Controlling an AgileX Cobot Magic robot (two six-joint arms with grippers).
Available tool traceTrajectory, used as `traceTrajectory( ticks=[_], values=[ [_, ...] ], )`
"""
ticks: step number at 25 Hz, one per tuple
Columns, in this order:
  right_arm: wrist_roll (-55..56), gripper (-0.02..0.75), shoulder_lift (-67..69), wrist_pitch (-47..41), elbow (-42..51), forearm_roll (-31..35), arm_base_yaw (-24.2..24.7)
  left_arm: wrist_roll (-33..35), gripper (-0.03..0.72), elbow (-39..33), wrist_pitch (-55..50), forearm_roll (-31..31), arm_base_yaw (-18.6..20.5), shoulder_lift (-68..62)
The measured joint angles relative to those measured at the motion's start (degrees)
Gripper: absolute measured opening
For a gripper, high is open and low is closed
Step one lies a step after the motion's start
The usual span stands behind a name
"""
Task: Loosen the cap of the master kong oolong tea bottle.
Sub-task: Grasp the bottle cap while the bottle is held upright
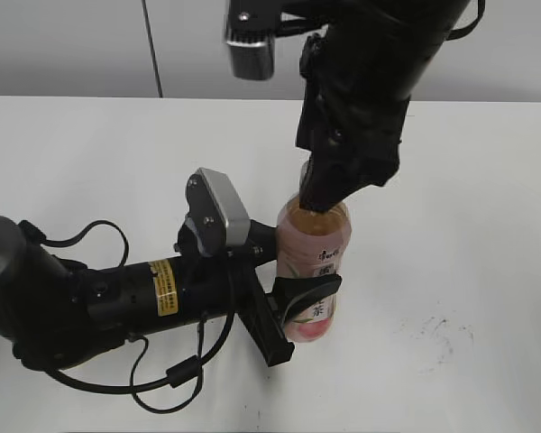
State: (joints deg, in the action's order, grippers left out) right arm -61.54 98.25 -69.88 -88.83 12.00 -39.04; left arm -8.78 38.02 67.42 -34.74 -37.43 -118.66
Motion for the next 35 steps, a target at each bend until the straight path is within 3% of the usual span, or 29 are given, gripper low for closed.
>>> traceTrajectory(
  ticks=[4,10,13,27,35],
  values=[
    [19.4,0.552,0.0,0.0,-2.3,1.7,0.0,0.0,0.375,0.0,0.0,0.0,0.0,0.0],
    [58.5,0.555,0.0,0.0,-6.6,0.2,0.0,0.0,0.375,0.0,0.0,0.0,0.0,0.0],
    [68.8,0.555,0.0,0.0,-6.6,-2.3,0.0,0.0,0.375,0.0,0.0,0.0,0.0,0.0],
    [72.9,0.500,0.1,-0.1,0.0,-2.4,0.0,0.0,0.375,0.0,0.0,0.0,0.0,0.0],
    [73.0,0.340,0.1,-0.1,0.0,-2.3,0.0,0.0,0.375,0.0,0.0,0.0,0.0,0.0]
  ],
)
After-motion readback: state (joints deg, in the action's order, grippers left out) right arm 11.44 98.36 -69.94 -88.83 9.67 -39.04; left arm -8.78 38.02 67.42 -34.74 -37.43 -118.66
